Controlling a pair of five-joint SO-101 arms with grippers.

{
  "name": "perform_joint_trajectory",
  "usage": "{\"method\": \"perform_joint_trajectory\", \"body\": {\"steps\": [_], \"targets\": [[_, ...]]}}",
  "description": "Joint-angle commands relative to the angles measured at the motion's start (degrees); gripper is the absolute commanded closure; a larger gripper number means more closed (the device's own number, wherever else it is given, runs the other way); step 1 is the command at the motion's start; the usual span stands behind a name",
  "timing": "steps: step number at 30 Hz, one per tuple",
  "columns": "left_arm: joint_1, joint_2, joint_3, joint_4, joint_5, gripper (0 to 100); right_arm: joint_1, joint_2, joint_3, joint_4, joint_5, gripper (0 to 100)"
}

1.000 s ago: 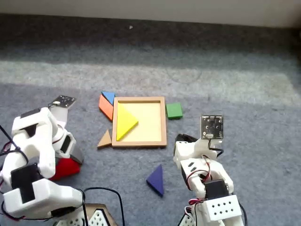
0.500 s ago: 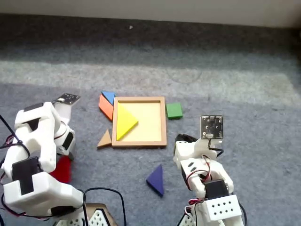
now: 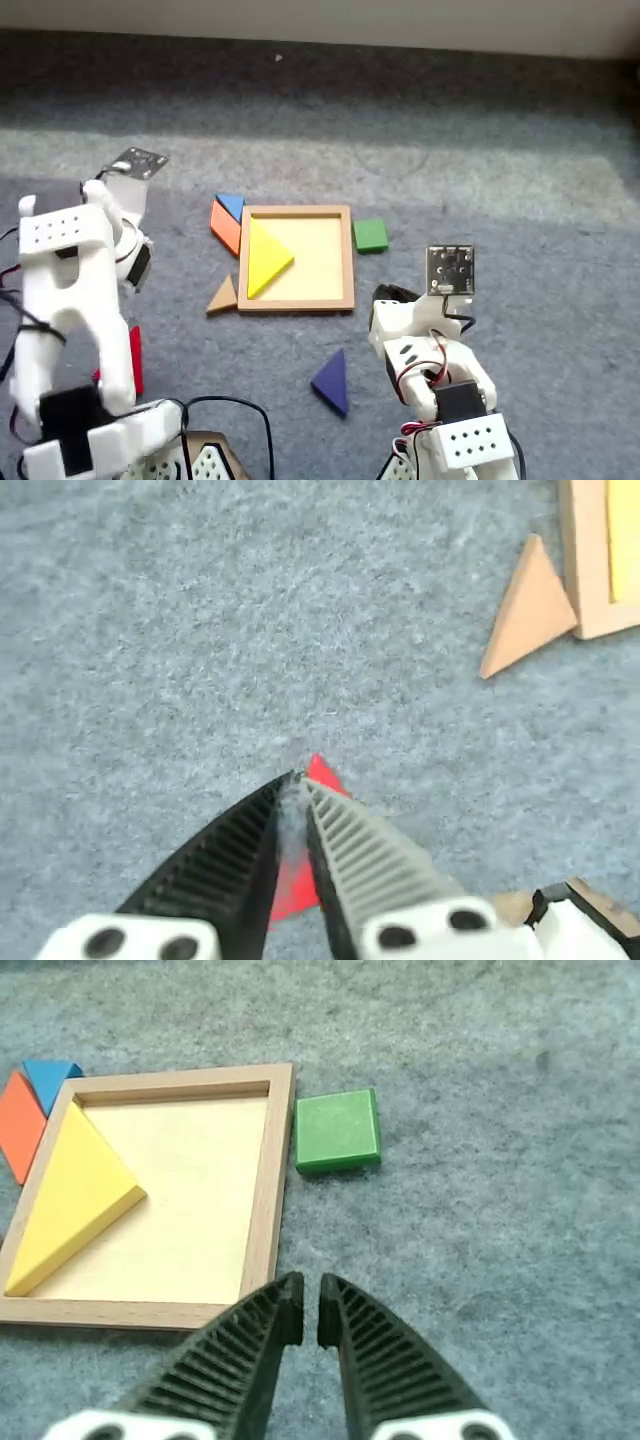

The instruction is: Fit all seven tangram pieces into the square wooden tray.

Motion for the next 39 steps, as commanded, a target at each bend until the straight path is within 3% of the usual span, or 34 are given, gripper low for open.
{"method": "perform_joint_trajectory", "body": {"steps": [1, 5, 11, 15, 23, 33, 39], "targets": [[-6.37, -14.90, 5.05, 3.96, -7.12, 85, 0.57, -0.66, -0.13, -1.36, 0.53, 95.4], [-16.04, -23.16, 14.20, 3.69, -14.95, 72, 0.57, -0.66, -0.13, -1.36, 0.53, 95.4], [-30.64, -29.49, 26.68, -4.48, -32.79, 71, 0.57, -0.66, -0.13, -1.36, 0.53, 95.4], [-35.82, -30.81, 33.89, -10.29, -42.02, 71, 0.48, -0.66, -0.13, -1.36, 0.53, 95.4], [-36.79, -30.73, 45.23, -21.89, -43.43, 71, 0.48, -0.66, -0.13, -1.36, 0.53, 95.4], [-36.09, -30.64, 52.26, -30.42, -43.34, 71, 0.48, -0.66, -0.13, -1.36, 0.53, 95.4], [-31.96, -30.81, 54.73, -32.26, -42.46, 75, 0.48, -0.66, -0.13, -1.36, 0.53, 95.4]]}}
